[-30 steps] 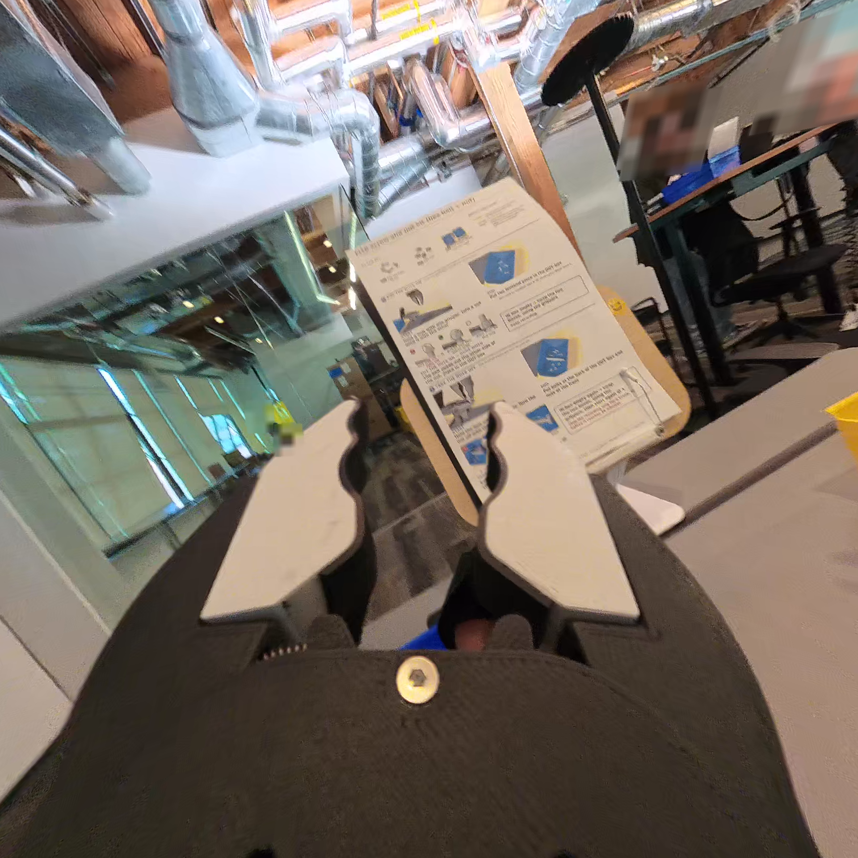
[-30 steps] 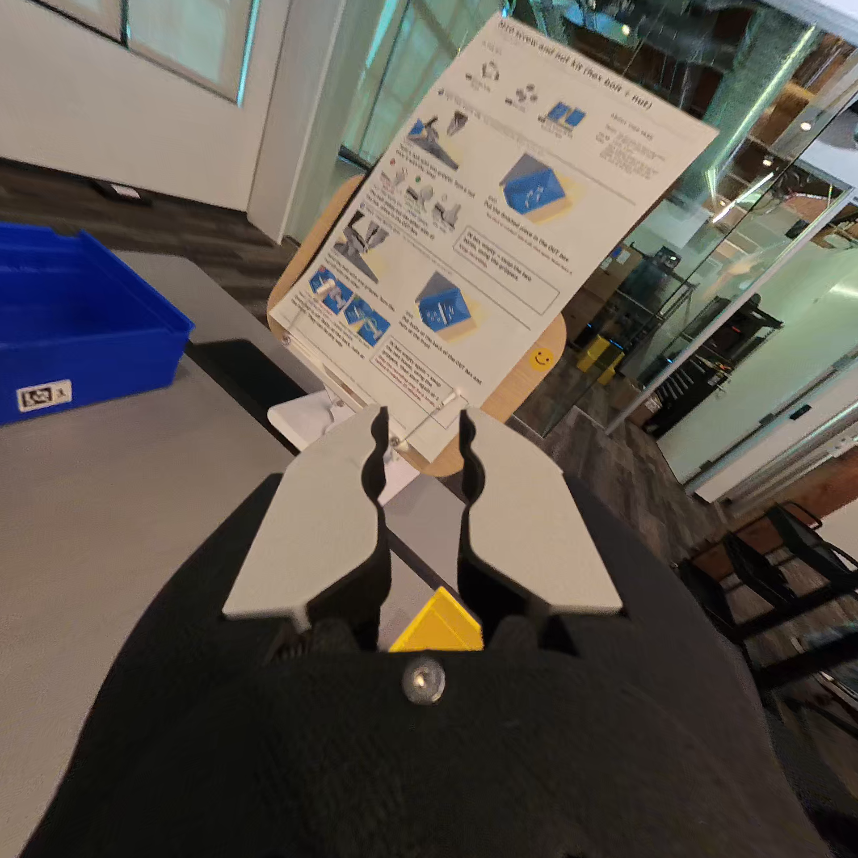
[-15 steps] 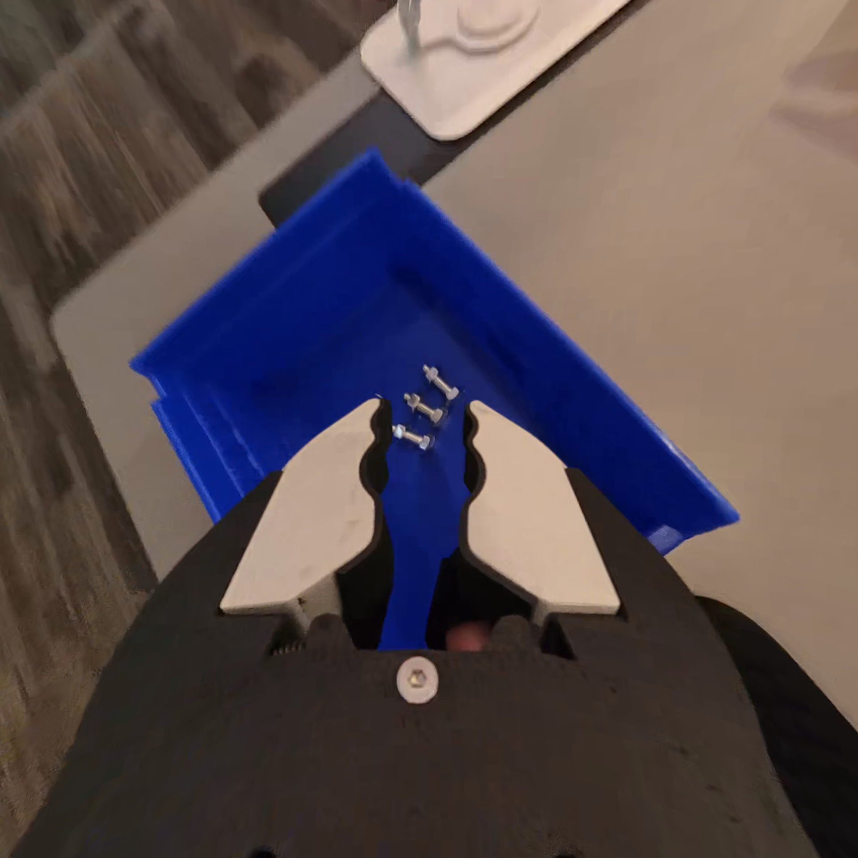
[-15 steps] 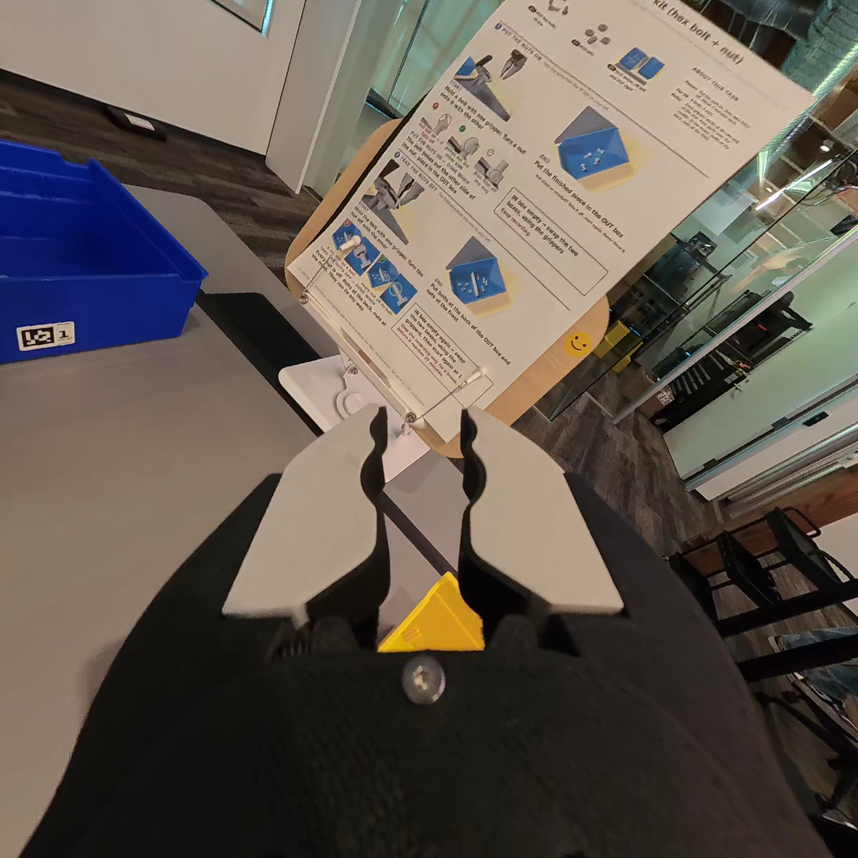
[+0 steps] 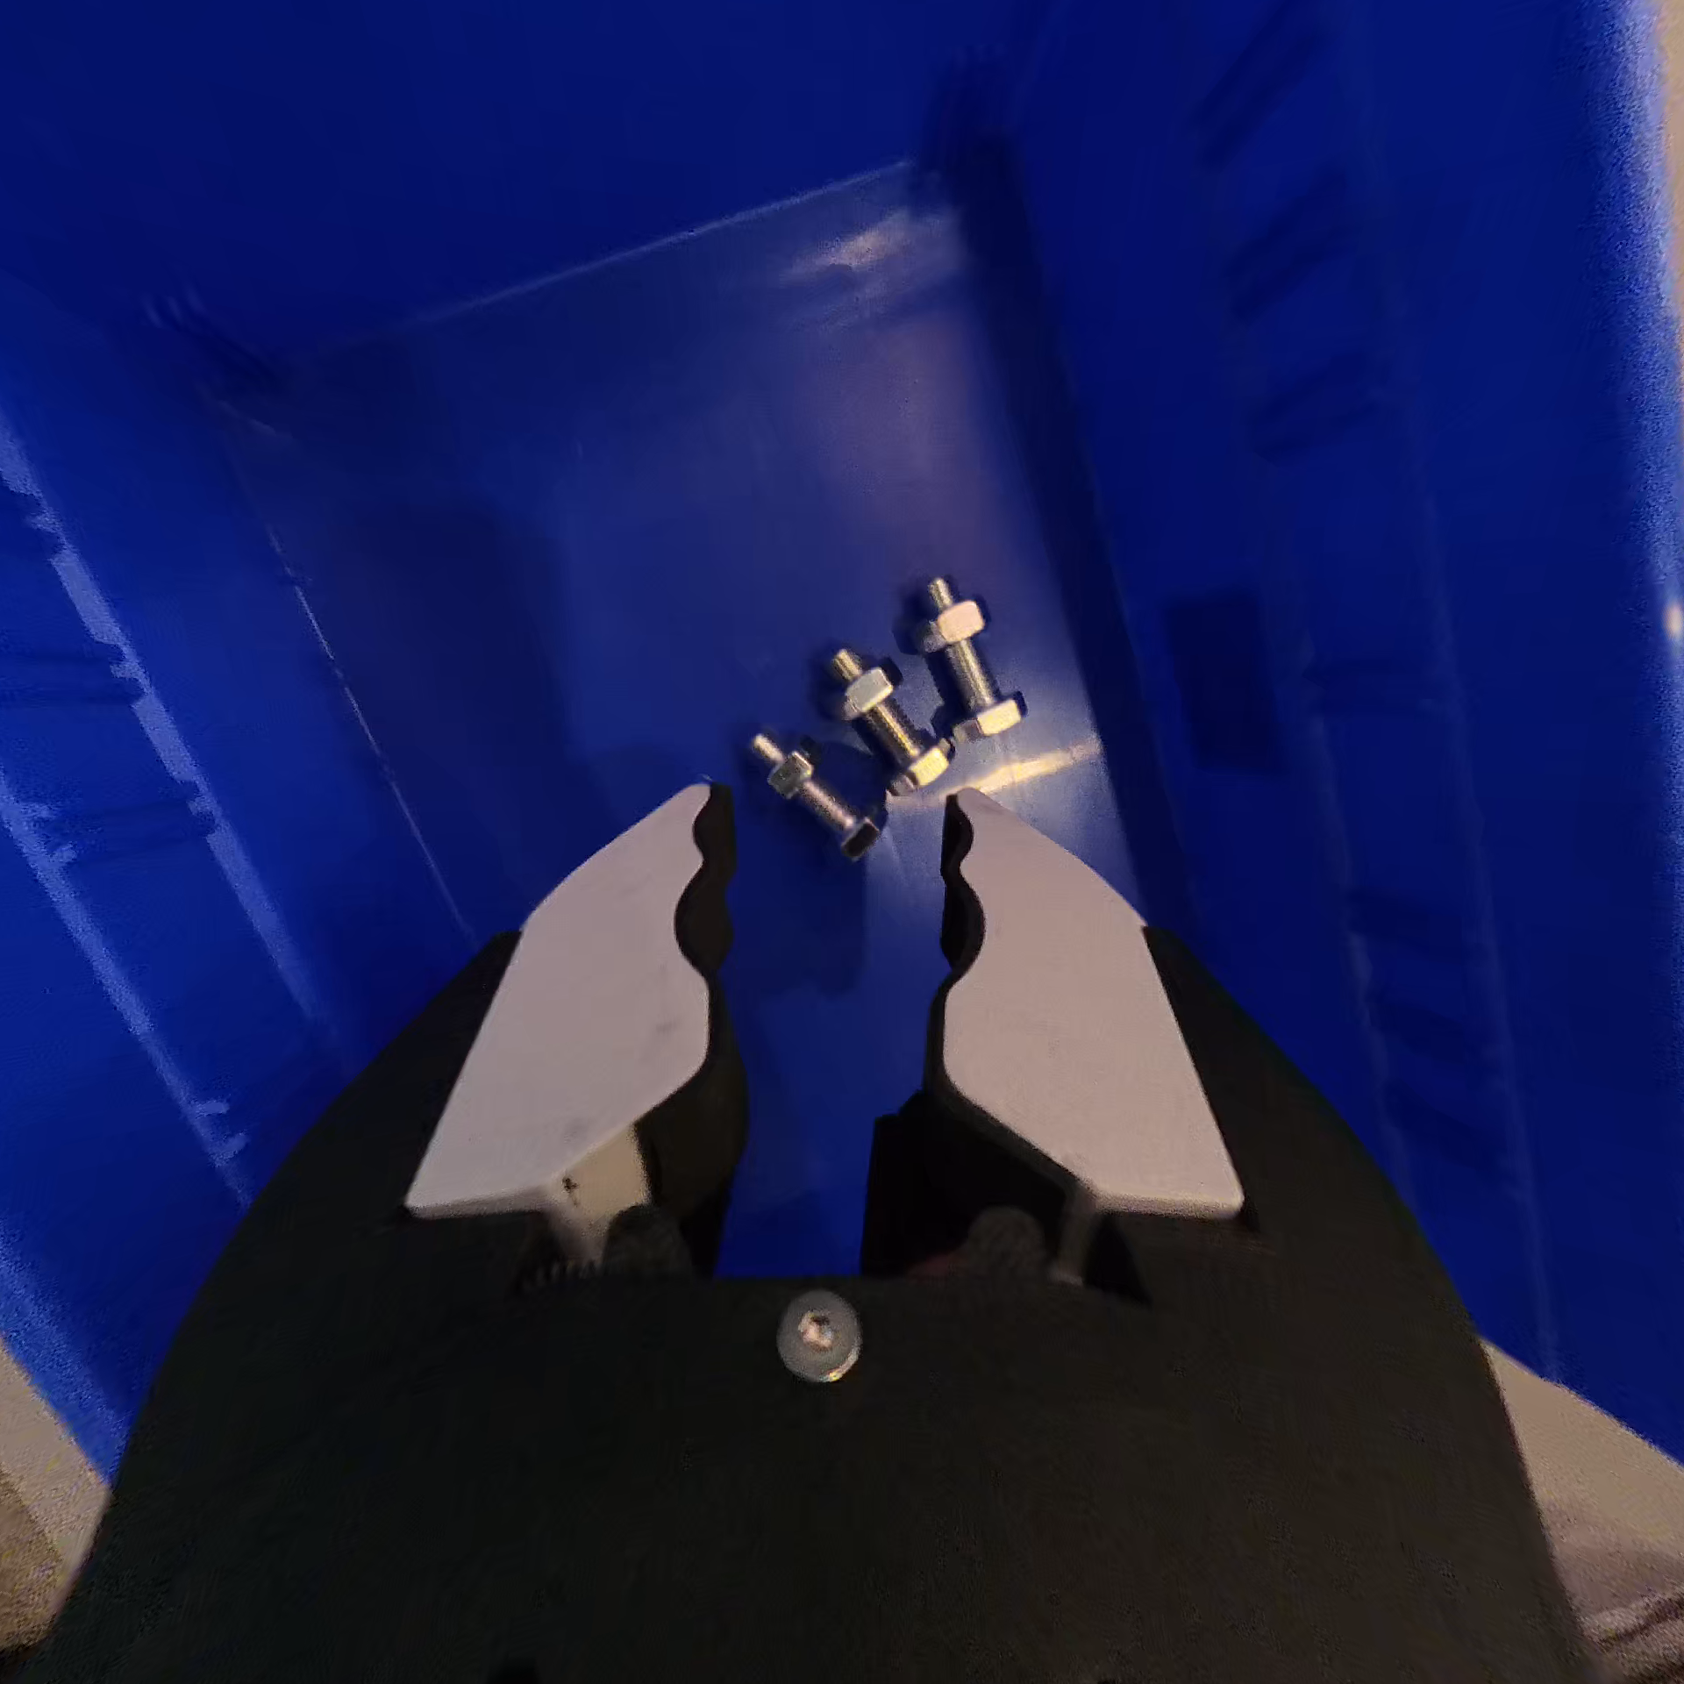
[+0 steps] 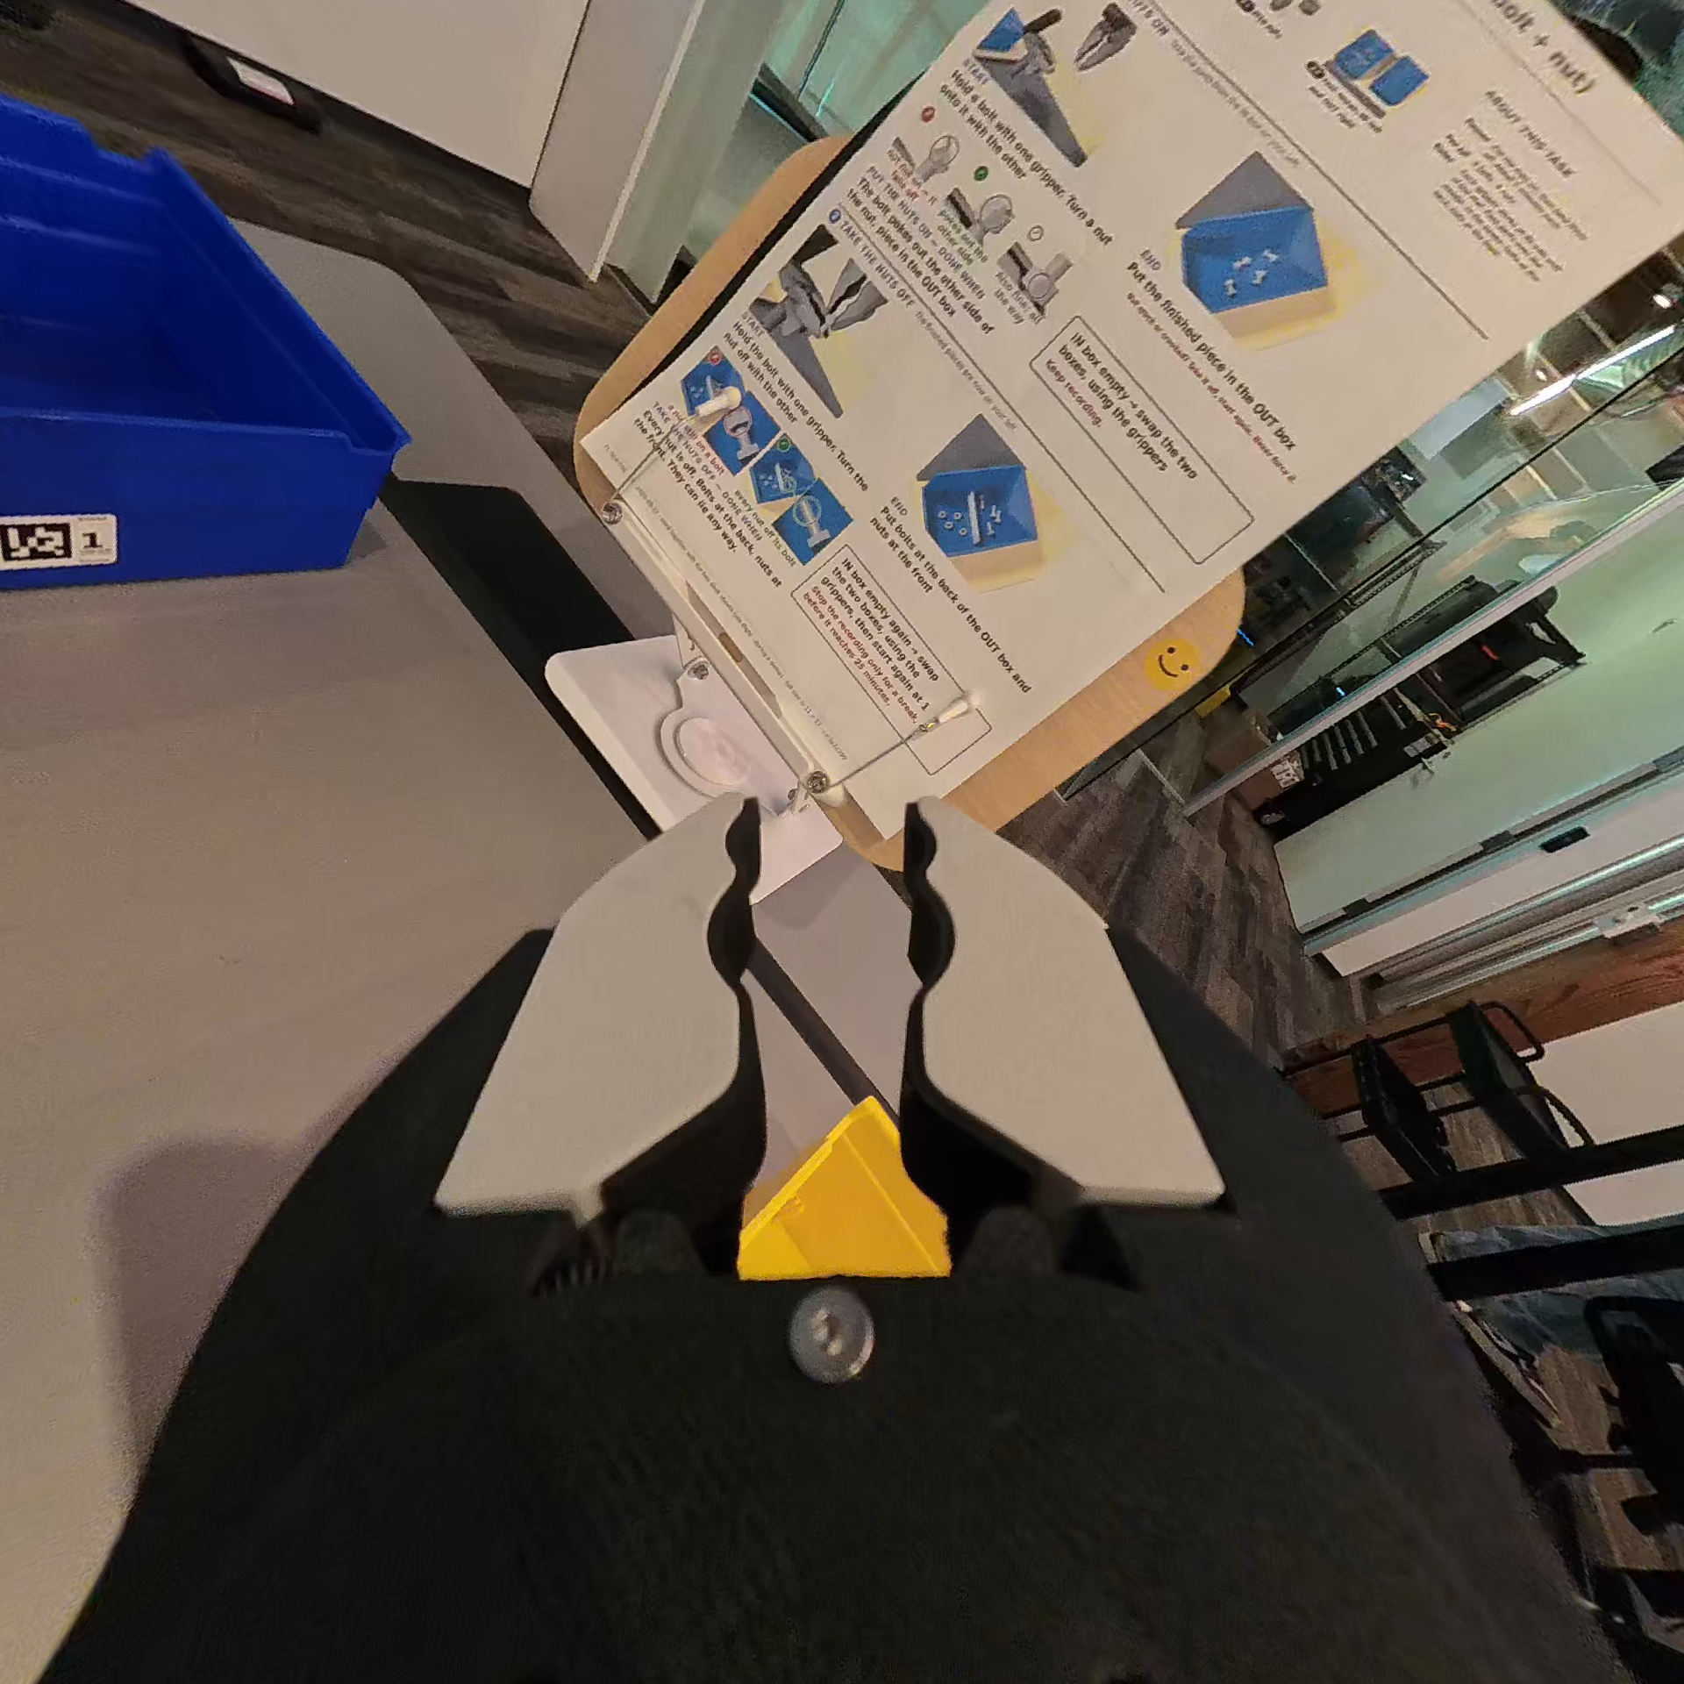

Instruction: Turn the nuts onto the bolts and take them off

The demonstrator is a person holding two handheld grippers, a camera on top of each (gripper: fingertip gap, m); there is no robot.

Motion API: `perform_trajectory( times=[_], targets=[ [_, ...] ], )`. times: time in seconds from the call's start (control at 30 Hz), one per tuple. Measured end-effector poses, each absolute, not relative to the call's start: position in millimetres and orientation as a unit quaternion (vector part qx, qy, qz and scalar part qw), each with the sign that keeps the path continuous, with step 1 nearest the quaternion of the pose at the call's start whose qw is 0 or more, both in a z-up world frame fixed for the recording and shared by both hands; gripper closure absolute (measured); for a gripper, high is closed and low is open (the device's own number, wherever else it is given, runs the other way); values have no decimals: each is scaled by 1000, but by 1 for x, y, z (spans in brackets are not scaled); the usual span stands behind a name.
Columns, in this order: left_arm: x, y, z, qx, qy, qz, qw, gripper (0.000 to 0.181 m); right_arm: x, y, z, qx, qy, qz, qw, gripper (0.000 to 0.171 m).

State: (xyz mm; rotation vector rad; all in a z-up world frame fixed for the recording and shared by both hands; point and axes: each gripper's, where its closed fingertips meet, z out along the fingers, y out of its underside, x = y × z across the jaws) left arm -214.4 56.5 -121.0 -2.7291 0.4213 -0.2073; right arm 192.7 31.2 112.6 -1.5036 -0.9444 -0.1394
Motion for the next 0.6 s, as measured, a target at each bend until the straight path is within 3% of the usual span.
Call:
perform_trajectory(
  times=[0.03, 0.6],
  targets=[
    [-216, 58, -125, -971, 140, -72, 182, 138, 192, 31, 112, -656, -415, -63, 627, 140],
    [-221, 61, -150, -981, 94, -99, 140, 161, 180, 30, 93, -658, -461, -95, 588, 141]
  ],
)
